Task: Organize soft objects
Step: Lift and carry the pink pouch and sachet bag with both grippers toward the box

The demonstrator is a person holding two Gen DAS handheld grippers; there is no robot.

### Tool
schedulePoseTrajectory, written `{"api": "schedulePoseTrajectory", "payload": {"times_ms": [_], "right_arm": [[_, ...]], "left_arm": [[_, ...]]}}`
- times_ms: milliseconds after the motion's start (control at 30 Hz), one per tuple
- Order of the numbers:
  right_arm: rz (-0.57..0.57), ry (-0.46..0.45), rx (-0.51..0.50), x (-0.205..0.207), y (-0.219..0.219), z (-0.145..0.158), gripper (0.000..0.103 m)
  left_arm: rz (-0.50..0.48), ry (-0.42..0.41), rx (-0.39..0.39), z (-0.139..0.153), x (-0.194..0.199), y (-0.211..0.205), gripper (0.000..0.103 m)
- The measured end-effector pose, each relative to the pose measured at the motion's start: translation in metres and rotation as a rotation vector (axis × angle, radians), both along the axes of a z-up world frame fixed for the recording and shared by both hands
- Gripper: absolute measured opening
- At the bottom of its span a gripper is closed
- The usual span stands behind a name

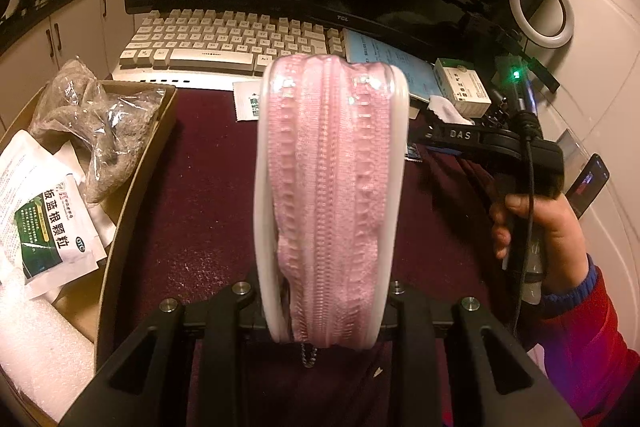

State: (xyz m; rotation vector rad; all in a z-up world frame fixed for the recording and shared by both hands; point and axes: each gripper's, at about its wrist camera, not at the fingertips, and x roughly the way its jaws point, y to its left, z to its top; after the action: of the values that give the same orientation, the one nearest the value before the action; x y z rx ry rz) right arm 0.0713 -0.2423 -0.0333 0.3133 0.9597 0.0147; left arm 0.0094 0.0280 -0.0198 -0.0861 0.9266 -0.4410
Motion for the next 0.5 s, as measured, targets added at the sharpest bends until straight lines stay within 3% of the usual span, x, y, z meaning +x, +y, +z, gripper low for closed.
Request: {"api": "schedulePoseTrajectory", "payload": {"times_ms": [33, 67, 200, 267, 333, 500], "right_arm": [[-0.005, 0.005, 0.002, 0.001, -0.001, -0.002, 0.051], [-0.008, 0.003, 0.001, 0.002, 0.0, -0.002, 0.06], [0.009, 0.01, -0.021, 0.01, 0.014, -0.001, 0.061], [0.013, 0.01, -0.06, 0.018, 0.025, 0.0, 0.074], [0.007, 0.017, -0.123, 0.027, 0.038, -0.001, 0.079], [0.014, 0.034, -0.265, 0.04, 0.064, -0.01, 0.079]], "left_arm": [[-0.001, 0.0, -0.001, 0.0, 0.0, 0.0, 0.028], [-0.001, -0.001, -0.001, 0.001, 0.0, 0.0, 0.028], [0.0, 0.003, 0.006, 0.001, 0.0, 0.0, 0.028], [0.002, 0.006, 0.009, 0.001, -0.001, 0.0, 0.028], [0.005, 0.007, 0.013, 0.001, -0.003, 0.001, 0.028], [0.011, 0.003, 0.024, 0.003, -0.01, 0.005, 0.028]]}}
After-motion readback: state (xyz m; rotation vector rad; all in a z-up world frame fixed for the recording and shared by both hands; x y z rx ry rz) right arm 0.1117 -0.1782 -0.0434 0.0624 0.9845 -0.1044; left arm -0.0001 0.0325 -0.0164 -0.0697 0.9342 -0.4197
